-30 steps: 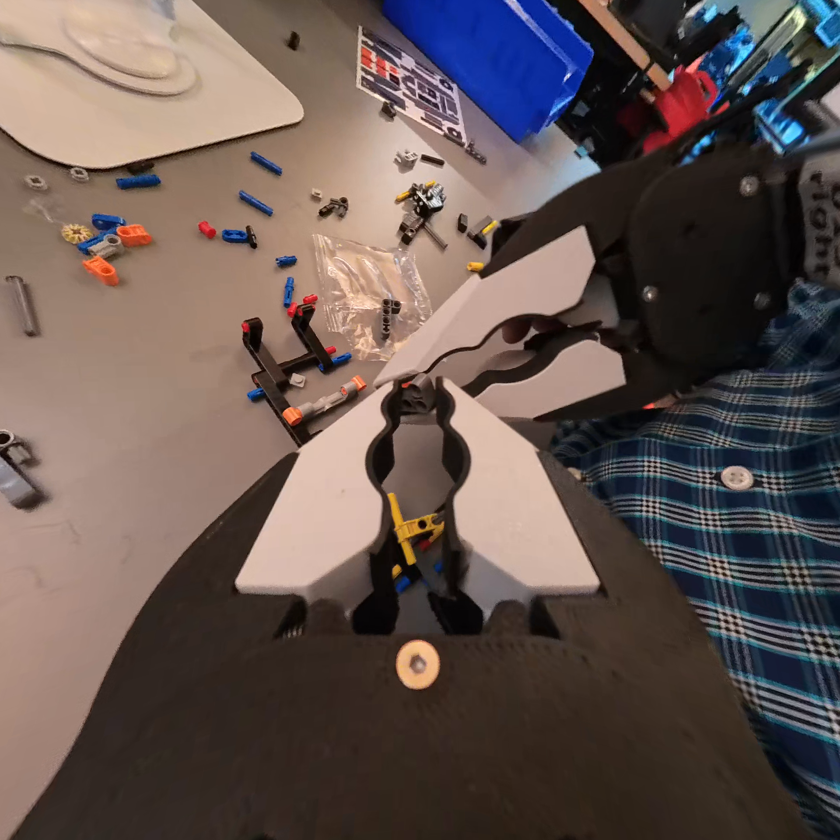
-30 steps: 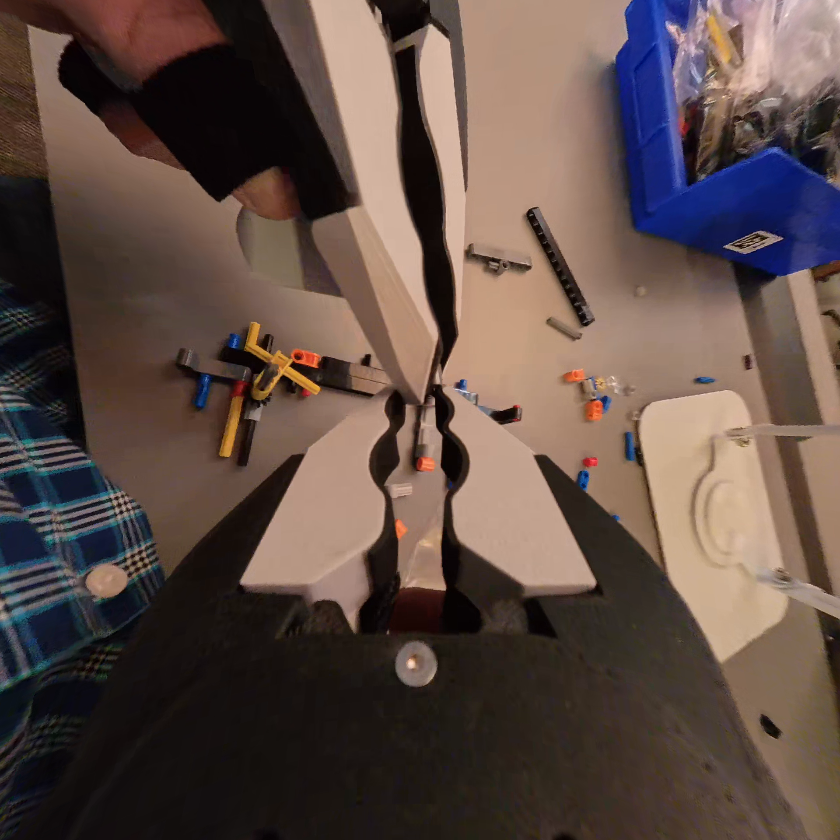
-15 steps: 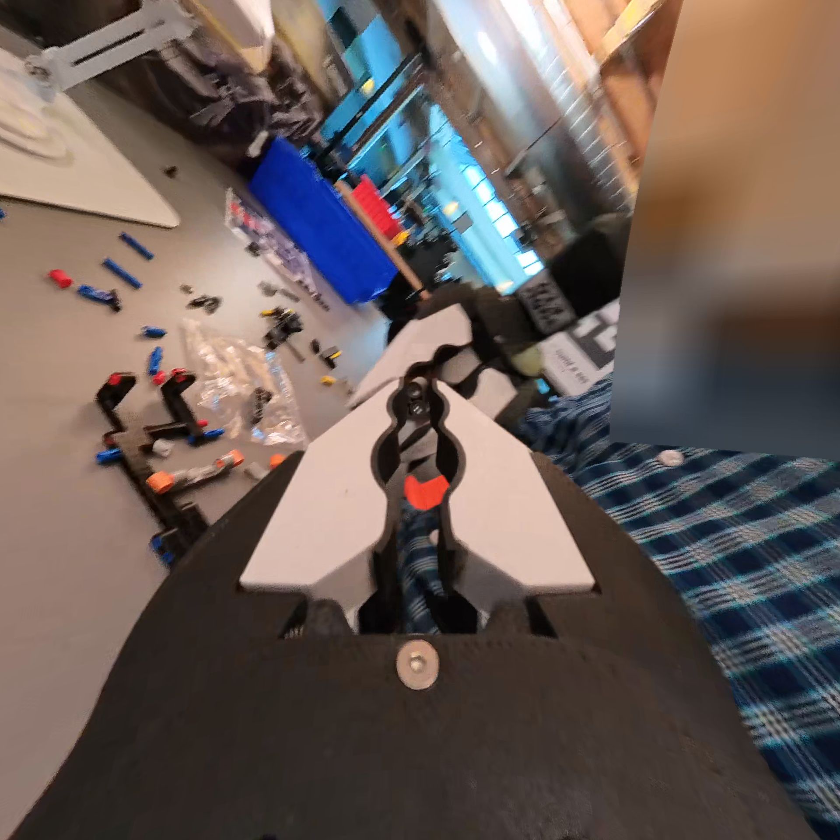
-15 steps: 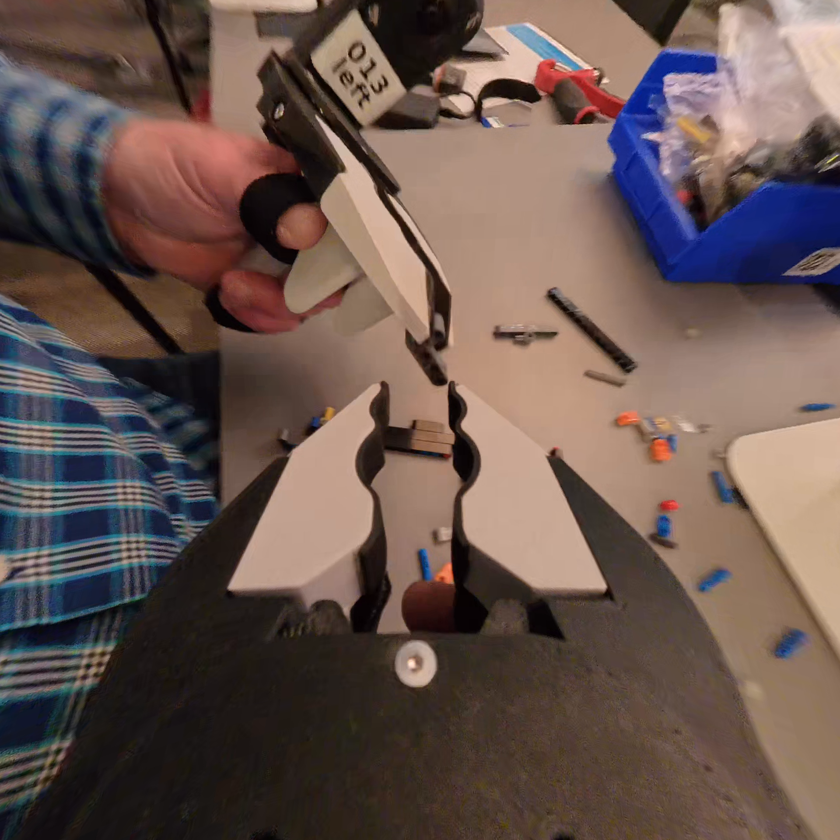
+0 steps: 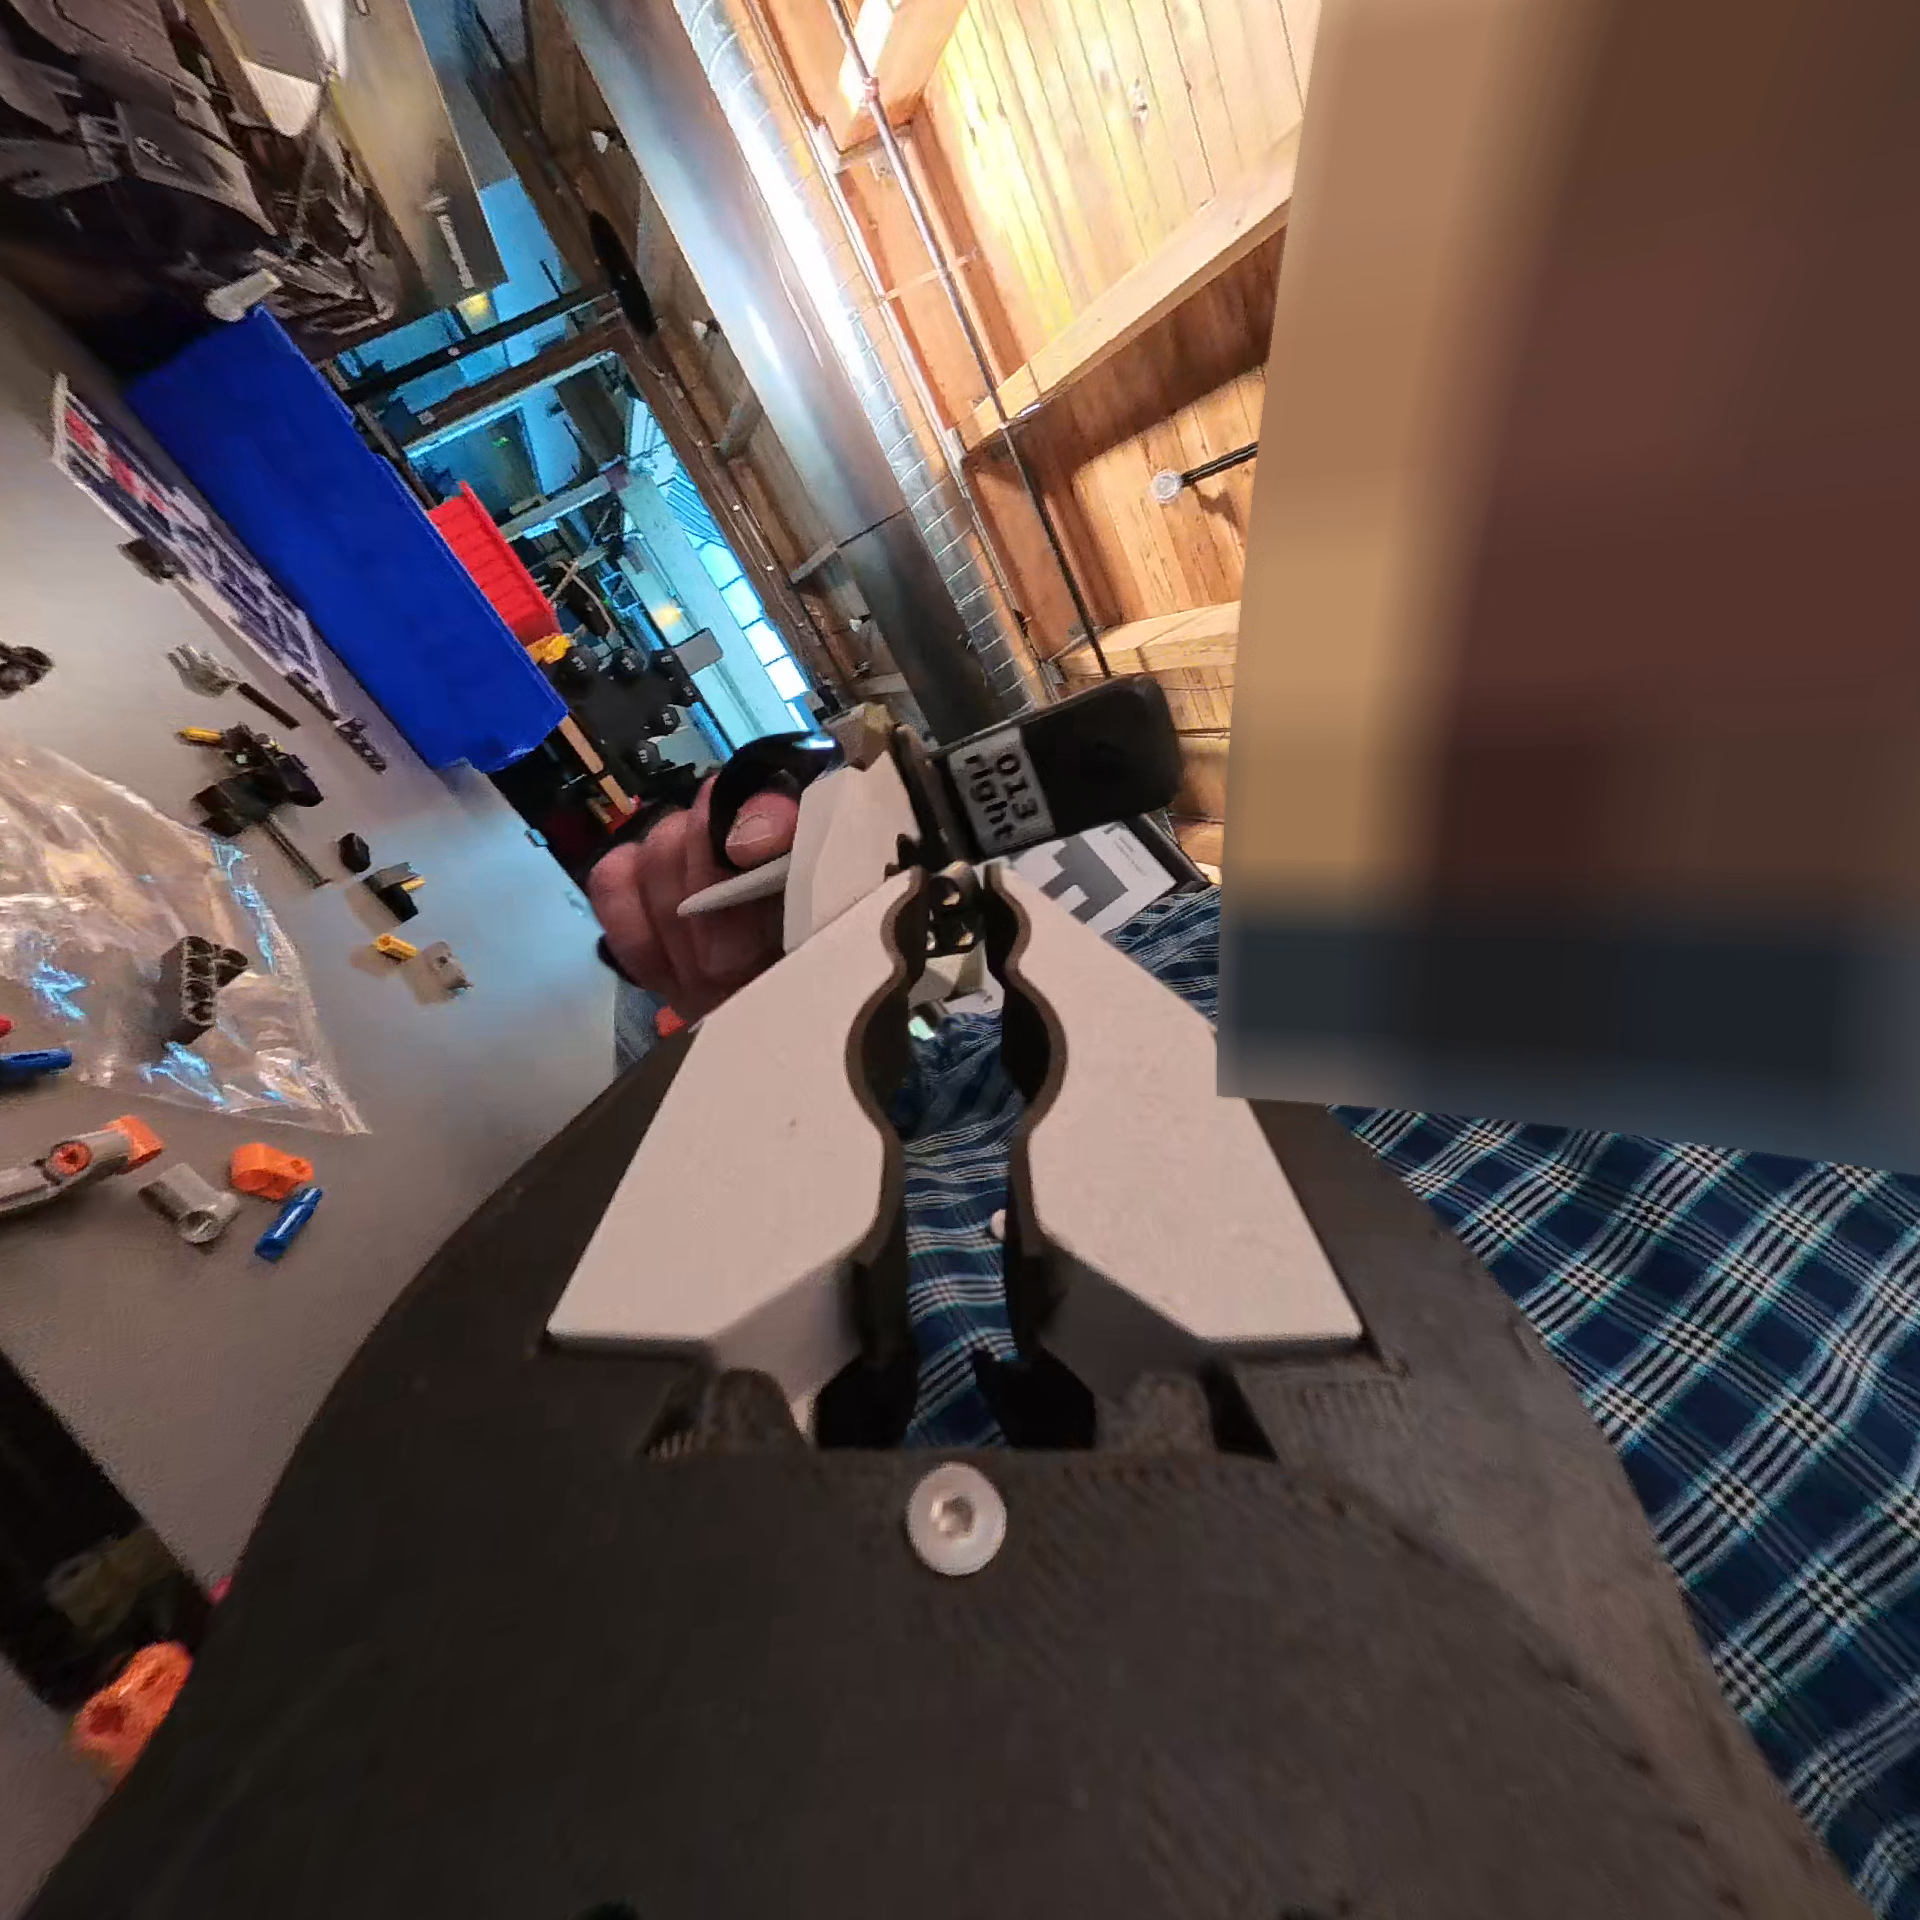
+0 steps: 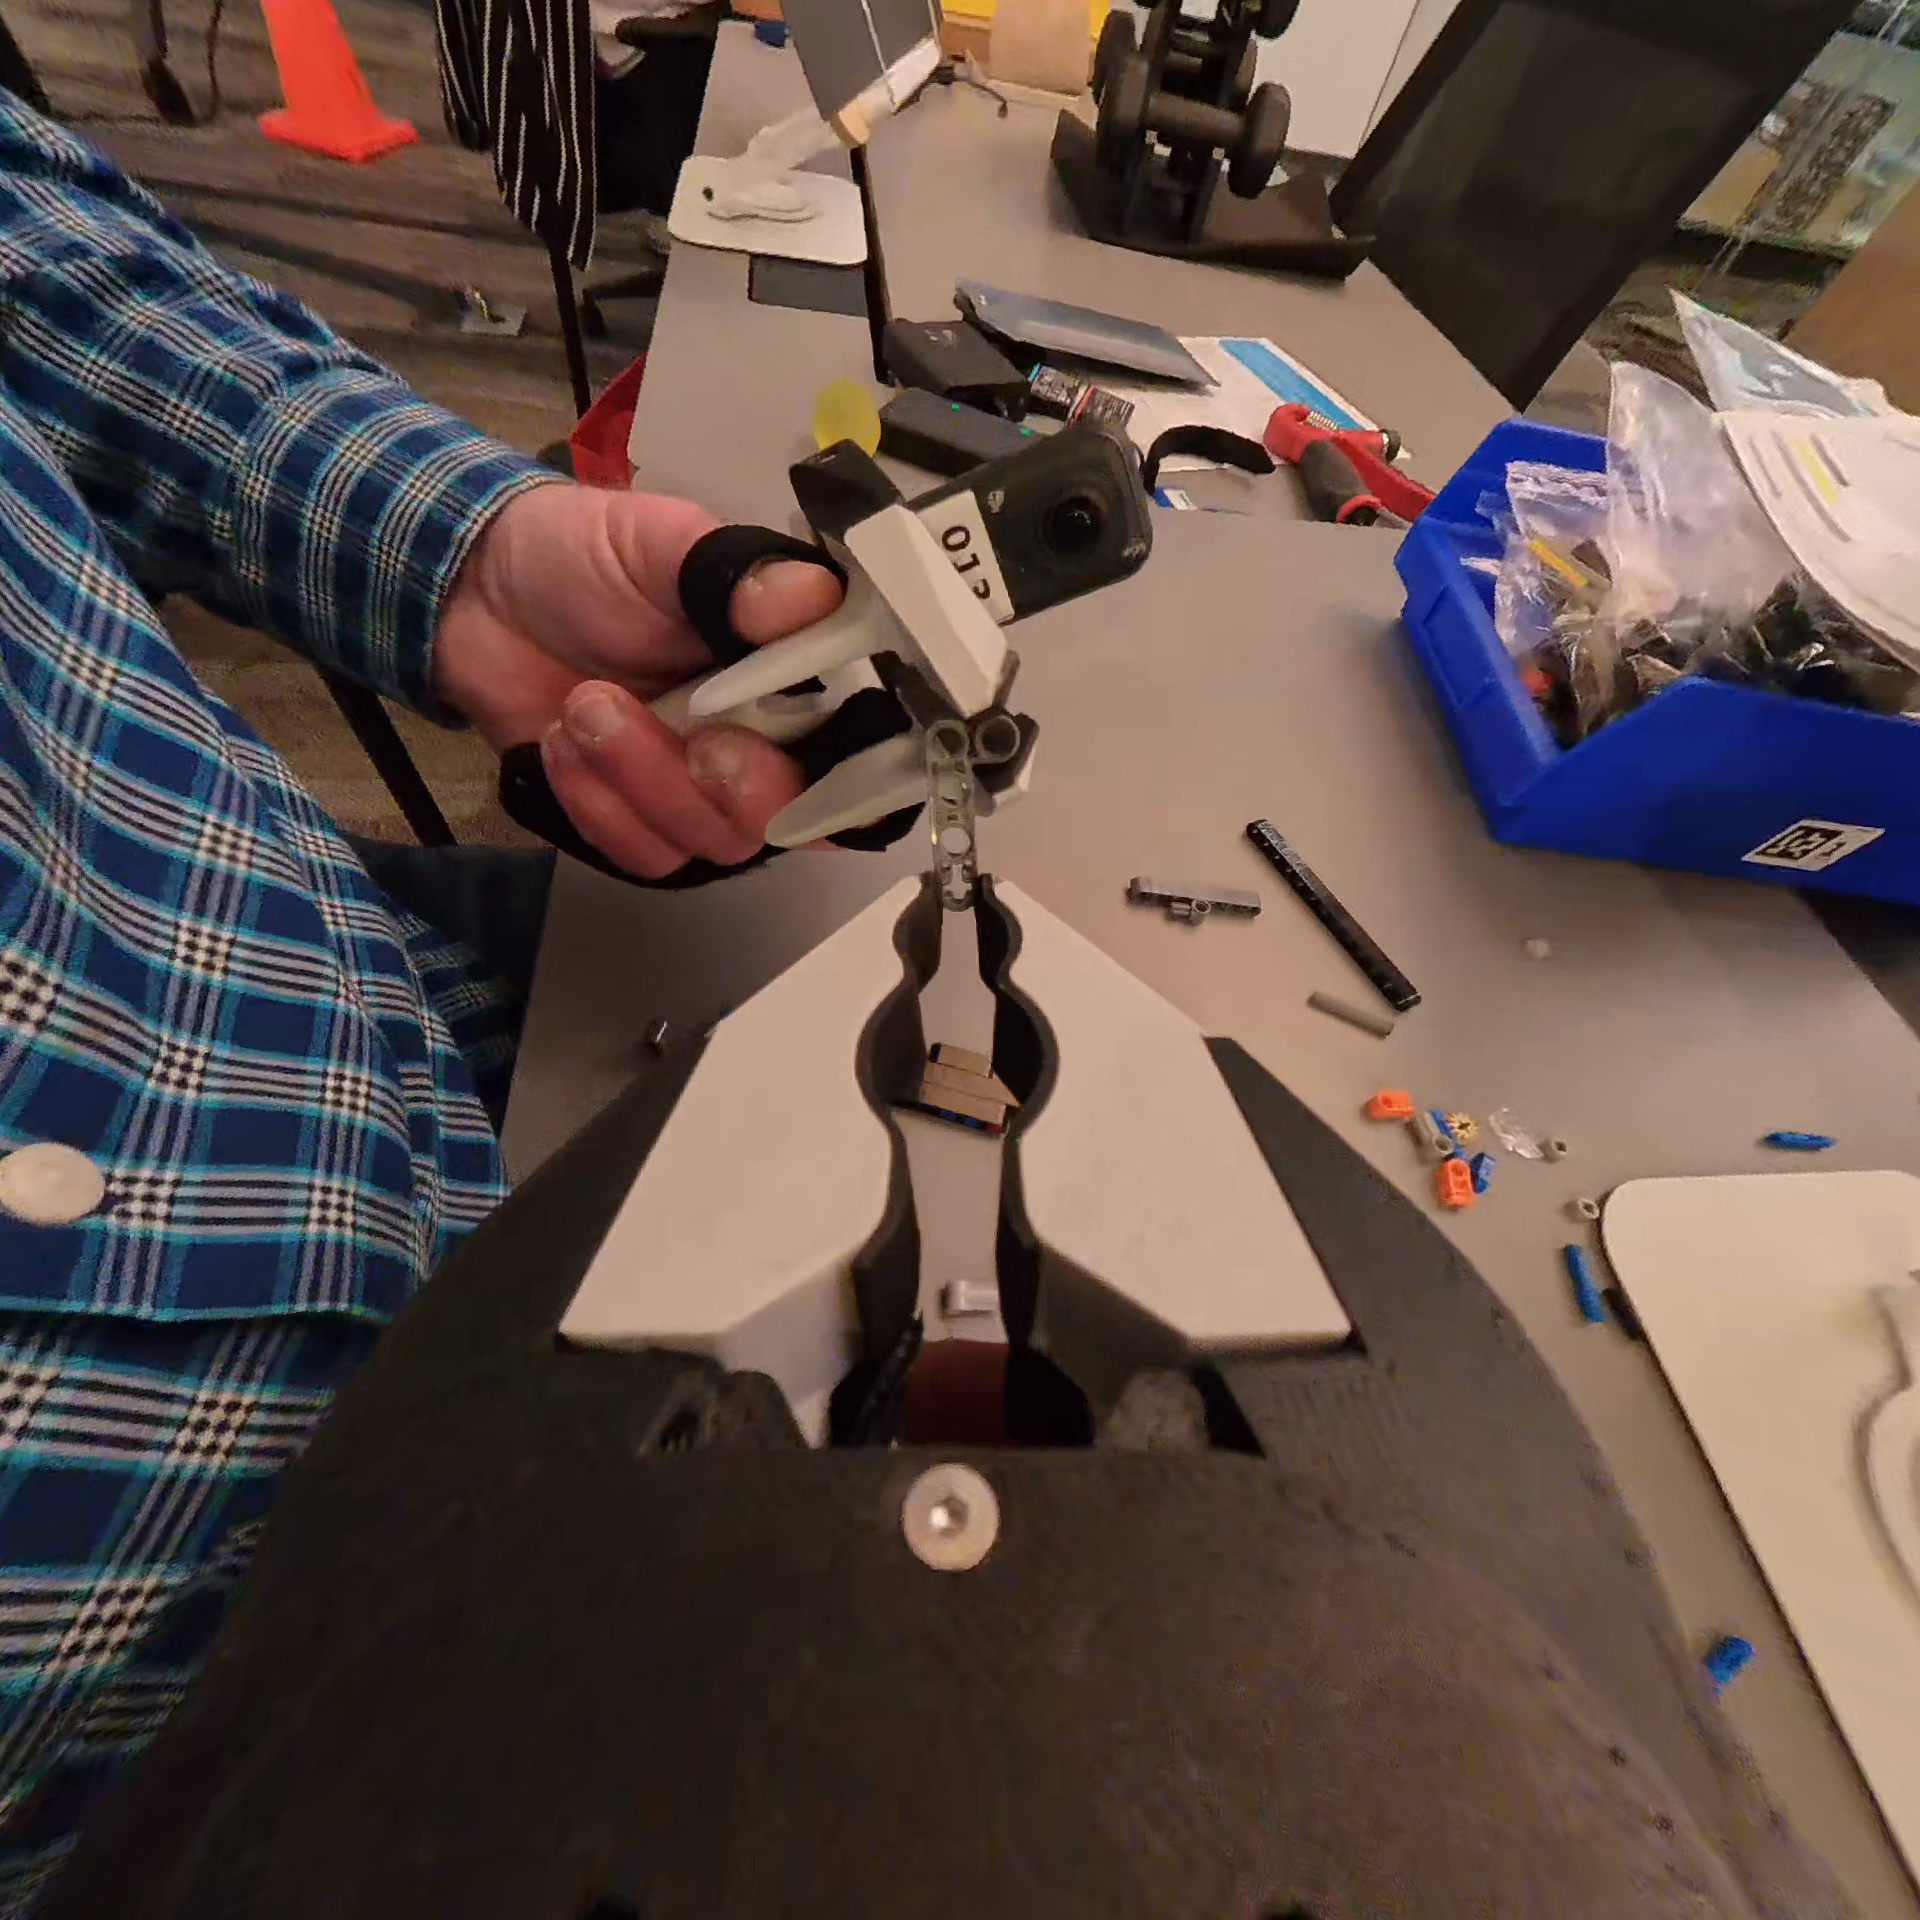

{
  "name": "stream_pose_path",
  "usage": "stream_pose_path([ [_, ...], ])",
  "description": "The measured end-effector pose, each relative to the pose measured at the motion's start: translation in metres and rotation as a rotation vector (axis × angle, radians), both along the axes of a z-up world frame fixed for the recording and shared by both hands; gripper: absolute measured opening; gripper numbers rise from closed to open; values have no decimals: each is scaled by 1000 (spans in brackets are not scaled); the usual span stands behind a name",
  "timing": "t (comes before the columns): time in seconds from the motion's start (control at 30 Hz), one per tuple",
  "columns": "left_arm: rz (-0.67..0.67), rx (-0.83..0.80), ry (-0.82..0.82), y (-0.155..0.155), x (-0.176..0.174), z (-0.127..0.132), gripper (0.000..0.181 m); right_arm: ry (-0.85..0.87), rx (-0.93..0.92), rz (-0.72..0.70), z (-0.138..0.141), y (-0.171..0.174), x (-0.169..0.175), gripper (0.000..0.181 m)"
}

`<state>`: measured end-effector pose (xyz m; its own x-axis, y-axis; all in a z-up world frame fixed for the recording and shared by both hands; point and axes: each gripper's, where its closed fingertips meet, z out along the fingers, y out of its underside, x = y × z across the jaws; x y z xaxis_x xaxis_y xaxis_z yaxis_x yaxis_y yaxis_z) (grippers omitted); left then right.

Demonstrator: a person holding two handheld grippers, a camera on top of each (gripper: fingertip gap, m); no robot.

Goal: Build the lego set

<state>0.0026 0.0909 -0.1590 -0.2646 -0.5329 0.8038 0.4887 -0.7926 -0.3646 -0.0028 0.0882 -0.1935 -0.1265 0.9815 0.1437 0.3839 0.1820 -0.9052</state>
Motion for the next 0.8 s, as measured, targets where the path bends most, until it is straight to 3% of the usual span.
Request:
stream_pose_path([
  [0.13, 52, 0, 163, 7, -3, -15, 10, -93, 44, -29, -5, 8, 6, 4],
  [0.23, 87, 36, 376, 8, -2, -30, 8, -220, 155, -64, -16, 16, 12, 3],
  [0.37, 96, 43, 439, 9, -1, -32, 6, -249, 223, -70, -14, 16, 13, 3],
  [0.8, -18, -58, 98, 3, 1, -17, 4, -64, 195, -12, 15, 3, 11, 5],
])
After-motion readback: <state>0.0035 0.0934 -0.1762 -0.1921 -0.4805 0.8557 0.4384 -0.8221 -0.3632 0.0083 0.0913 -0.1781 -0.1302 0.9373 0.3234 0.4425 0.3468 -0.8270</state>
